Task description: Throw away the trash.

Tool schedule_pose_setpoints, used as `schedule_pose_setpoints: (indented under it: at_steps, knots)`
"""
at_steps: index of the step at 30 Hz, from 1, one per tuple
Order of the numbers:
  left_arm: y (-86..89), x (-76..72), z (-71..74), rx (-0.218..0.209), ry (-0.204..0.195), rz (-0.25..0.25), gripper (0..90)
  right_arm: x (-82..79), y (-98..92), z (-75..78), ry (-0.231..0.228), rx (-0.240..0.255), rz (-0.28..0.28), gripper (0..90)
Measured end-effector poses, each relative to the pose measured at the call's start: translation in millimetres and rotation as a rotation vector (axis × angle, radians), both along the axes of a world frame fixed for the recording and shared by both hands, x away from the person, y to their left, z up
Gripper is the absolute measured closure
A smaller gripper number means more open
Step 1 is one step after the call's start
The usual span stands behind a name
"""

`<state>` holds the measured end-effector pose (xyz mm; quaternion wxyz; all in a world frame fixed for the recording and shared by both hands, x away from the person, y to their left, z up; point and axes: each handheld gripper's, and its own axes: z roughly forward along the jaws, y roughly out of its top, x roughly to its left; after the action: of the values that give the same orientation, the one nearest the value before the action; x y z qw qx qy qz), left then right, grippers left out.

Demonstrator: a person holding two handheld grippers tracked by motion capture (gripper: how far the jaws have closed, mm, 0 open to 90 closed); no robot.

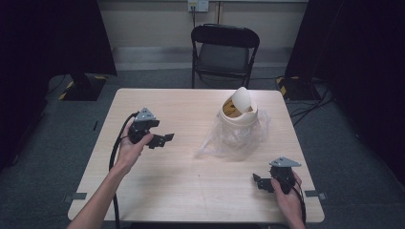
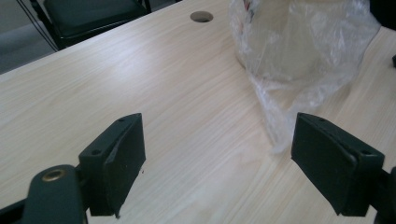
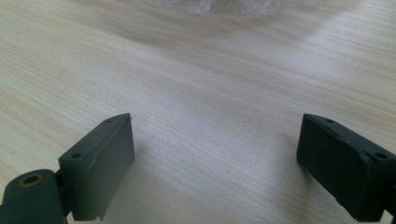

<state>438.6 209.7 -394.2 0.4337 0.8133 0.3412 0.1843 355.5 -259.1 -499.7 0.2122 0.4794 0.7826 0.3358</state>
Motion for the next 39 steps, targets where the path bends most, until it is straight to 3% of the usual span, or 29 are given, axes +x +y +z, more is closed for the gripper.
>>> schedule_pose_setpoints:
  at_steps: [2, 6, 13, 17, 23, 30, 36, 39]
  knots:
    - [6.1, -6.0, -3.4, 0.011, 0.012, 0.001, 17.4, 0.0, 0.0, -0.1, 0.0, 0.001, 0.0, 10.4]
    - [18.8, -19.5, -11.8, -0.024, 0.017, 0.018, 17.3, 0.0, 0.1, -0.1, -0.001, 0.001, 0.0, 10.4]
    - [34.2, -38.9, -24.6, -0.05, 0.036, 0.047, 17.7, 0.0, 0.0, 0.0, 0.0, 0.001, 0.0, 10.4]
    - [44.0, -48.7, -33.2, -0.012, 0.046, 0.065, 17.7, 0.0, 0.1, 0.0, 0.0, 0.001, 0.0, 10.4]
    - [60.7, -63.7, -54.7, -0.019, 0.077, 0.131, 17.7, 0.0, 0.0, 0.0, -0.001, 0.0, 0.0, 10.4]
    - [72.5, -80.9, -79.7, 0.001, 0.102, 0.151, 17.6, 0.0, 0.1, -0.1, 0.0, 0.001, 0.0, 10.4]
    - [77.5, -82.6, -91.1, 0.044, 0.107, 0.203, 17.2, -0.1, 0.0, 0.0, 0.0, -0.001, 0.0, 10.4]
    - [77.4, -79.7, -99.1, 0.069, 0.134, 0.22, 17.2, 0.0, 0.2, 0.0, -0.001, 0.003, -0.002, 10.4]
